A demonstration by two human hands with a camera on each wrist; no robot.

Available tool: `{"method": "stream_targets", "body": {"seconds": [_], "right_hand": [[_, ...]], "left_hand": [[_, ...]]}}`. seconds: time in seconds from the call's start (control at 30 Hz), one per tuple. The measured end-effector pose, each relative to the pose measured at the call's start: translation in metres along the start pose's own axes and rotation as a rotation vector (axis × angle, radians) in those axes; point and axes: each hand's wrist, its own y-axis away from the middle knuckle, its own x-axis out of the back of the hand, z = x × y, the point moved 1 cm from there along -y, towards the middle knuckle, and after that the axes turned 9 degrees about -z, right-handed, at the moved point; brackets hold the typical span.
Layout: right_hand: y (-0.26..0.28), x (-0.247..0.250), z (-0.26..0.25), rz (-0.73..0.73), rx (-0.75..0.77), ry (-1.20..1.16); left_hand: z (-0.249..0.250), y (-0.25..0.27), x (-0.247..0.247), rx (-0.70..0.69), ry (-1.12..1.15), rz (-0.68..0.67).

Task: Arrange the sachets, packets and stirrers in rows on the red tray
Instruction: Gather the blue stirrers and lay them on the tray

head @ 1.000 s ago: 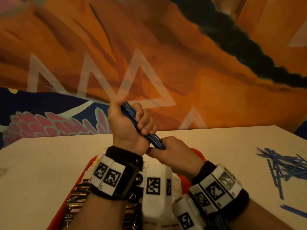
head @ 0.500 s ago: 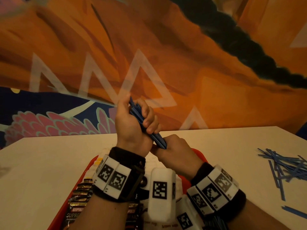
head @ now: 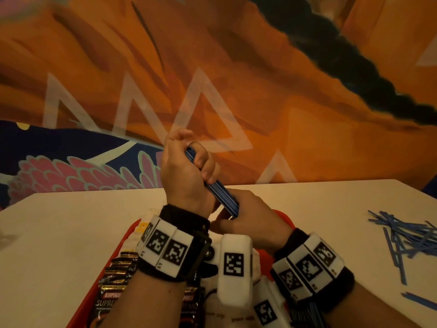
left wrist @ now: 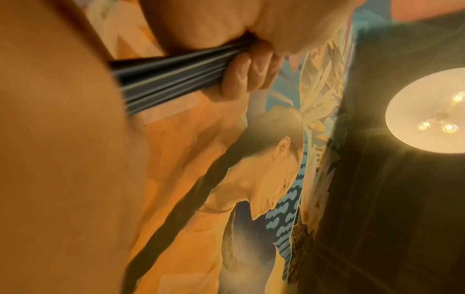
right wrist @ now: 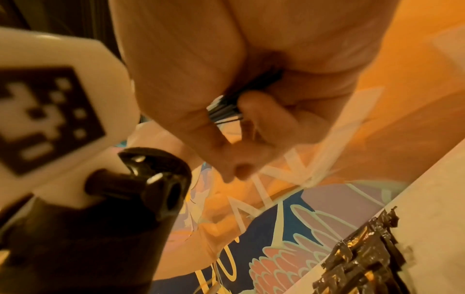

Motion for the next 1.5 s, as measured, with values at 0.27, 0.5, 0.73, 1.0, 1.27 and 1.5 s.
{"method": "stream_targets", "body": {"seconds": [0.27,0.5,0.73,1.0,1.27,1.5], "right_hand": [[0.003,0.018,0.004,0.191,-0.063,-0.058],[0.005,0.022,-0.001,0.110,0.181,-0.107],[0.004,0.035,-0.006,0.488,0.287,-0.710],[0.007,0.030,-0.013,0.588,0.355,-0.695],[0.010,0.040,-0.013,0.005,0.263,-0.151],[0.010,0.032,-0.012,0.161,0.096,0.339]], "left_hand": [[-0.006,0.004,-0.008,0.207,0.026,-0.117],[0.002,-0.003,0.014,0.224,0.387,0.055],[0.000,-0.006,0.020,0.172,0.602,0.106],[-0.026,0.015,-0.011,0.289,0.621,0.054],[-0.011,0.003,0.003,0.225,0.552,0.135],[-0.009,0.006,-0.002,0.167,0.371,0.088]]}}
